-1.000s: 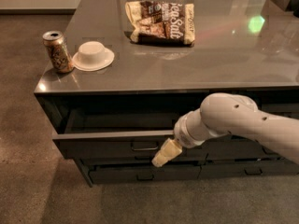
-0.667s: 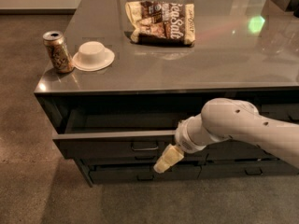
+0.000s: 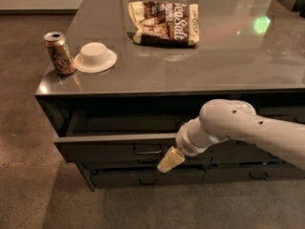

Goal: Open top drawer

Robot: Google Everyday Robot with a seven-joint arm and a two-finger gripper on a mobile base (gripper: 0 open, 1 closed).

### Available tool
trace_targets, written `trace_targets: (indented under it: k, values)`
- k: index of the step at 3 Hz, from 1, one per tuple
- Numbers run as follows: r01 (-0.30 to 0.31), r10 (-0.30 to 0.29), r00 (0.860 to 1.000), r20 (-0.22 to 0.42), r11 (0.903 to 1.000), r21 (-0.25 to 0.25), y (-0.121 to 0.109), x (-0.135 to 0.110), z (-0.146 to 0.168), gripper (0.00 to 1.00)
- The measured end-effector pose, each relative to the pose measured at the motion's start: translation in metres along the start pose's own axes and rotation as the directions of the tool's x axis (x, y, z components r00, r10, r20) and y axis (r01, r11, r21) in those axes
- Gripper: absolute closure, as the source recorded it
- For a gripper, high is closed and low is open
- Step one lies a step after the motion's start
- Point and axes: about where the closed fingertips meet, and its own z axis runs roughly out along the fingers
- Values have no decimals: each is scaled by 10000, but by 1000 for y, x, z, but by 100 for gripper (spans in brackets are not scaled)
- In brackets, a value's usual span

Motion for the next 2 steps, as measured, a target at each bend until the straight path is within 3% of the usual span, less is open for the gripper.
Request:
trace_targets:
  k: [2]
  values:
    - [4, -5, 10000, -86, 10000, -37, -3, -6, -9, 65]
